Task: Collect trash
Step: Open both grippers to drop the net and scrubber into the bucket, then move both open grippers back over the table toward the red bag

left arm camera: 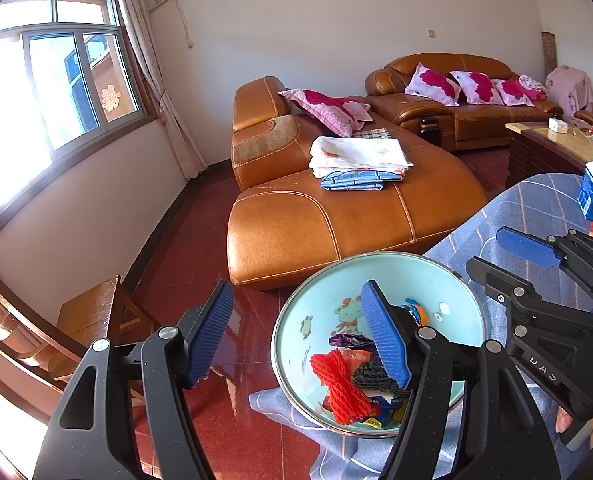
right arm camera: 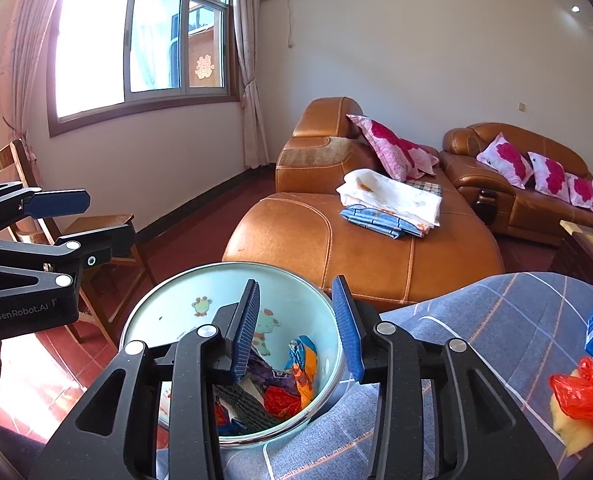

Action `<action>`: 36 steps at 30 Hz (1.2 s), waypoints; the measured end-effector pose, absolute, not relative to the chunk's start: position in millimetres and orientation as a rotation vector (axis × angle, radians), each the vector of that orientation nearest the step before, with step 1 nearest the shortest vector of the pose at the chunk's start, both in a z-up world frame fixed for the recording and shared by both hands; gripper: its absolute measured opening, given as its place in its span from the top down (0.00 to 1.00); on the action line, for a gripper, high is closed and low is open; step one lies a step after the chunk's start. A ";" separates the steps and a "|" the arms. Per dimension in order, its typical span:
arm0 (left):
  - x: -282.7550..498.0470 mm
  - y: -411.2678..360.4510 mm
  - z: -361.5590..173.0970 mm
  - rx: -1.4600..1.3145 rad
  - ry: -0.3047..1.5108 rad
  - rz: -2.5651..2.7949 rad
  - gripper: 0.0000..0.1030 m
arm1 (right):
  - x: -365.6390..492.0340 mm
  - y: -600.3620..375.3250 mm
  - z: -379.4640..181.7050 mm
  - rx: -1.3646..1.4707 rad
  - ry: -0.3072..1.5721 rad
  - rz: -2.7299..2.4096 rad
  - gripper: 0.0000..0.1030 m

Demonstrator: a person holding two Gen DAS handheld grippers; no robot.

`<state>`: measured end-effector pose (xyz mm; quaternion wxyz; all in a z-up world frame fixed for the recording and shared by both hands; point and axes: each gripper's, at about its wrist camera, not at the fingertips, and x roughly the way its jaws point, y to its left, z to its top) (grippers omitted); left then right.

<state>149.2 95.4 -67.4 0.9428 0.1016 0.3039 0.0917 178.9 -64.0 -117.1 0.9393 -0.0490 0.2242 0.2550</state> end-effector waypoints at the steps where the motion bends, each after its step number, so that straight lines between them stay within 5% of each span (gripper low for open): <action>1: 149.4 95.6 -67.6 0.206 0.620 0.188 0.34 | 178.5 -63.9 -117.2 -0.100 0.456 0.519 0.62; 8: 148.7 96.8 -67.0 0.207 0.613 0.193 0.26 | 176.7 -65.5 -115.8 -0.099 0.442 0.496 0.50; 17: 146.7 94.4 -63.5 0.197 0.595 0.196 0.15 | 171.8 -70.6 -113.9 -0.092 0.418 0.451 0.47; 28: 147.9 92.3 -68.3 0.200 0.601 0.201 0.11 | 168.2 -76.1 -112.4 -0.080 0.393 0.415 0.31; 36: 150.9 80.6 -74.7 0.203 0.612 0.180 0.07 | 163.8 -77.1 -113.0 -0.104 0.402 0.393 0.31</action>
